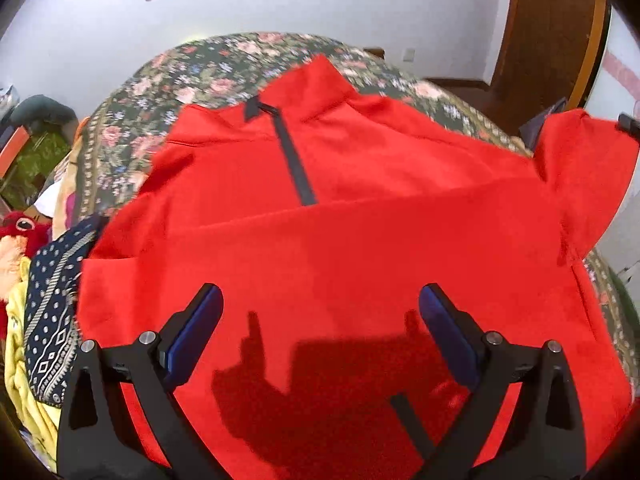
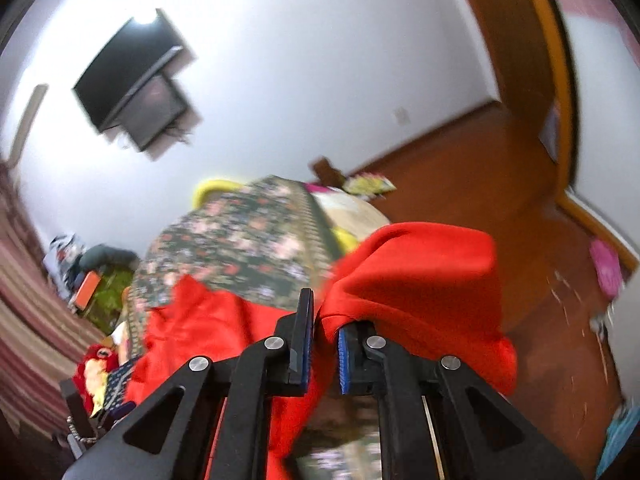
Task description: Fold large clothes
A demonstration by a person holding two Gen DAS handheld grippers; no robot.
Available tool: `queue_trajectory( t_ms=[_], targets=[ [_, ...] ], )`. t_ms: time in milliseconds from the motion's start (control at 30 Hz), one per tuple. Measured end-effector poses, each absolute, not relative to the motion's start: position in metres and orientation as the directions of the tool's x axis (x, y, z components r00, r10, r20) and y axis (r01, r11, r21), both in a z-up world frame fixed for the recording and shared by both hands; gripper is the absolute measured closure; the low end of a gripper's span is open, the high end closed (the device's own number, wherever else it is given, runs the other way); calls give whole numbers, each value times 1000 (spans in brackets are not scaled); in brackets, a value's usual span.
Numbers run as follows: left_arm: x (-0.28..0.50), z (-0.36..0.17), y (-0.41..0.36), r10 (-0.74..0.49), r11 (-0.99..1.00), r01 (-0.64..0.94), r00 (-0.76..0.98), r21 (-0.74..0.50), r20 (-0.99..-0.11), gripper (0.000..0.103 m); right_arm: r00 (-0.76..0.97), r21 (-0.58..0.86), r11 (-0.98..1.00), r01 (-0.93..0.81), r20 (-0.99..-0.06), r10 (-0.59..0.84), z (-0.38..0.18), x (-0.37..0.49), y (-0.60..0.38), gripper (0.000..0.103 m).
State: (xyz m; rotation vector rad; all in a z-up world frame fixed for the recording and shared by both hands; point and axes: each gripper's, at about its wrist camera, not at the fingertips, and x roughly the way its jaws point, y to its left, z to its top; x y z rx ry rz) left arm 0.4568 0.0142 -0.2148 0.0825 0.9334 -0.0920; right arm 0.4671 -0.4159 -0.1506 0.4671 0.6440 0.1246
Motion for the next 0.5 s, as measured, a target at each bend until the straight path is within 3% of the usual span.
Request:
queue_trajectory(
  t_ms=[300,500],
  targets=[
    [424,-188,63,-48,998,69,639,-5,-768,4,761,376,898,-230,-505,407,-84,461,-274,96],
    [404,-191,101,-25,1000,27,641,-10,-767,4,632,298,898,-323,-639,439,-130,468,-168,96]
  ],
)
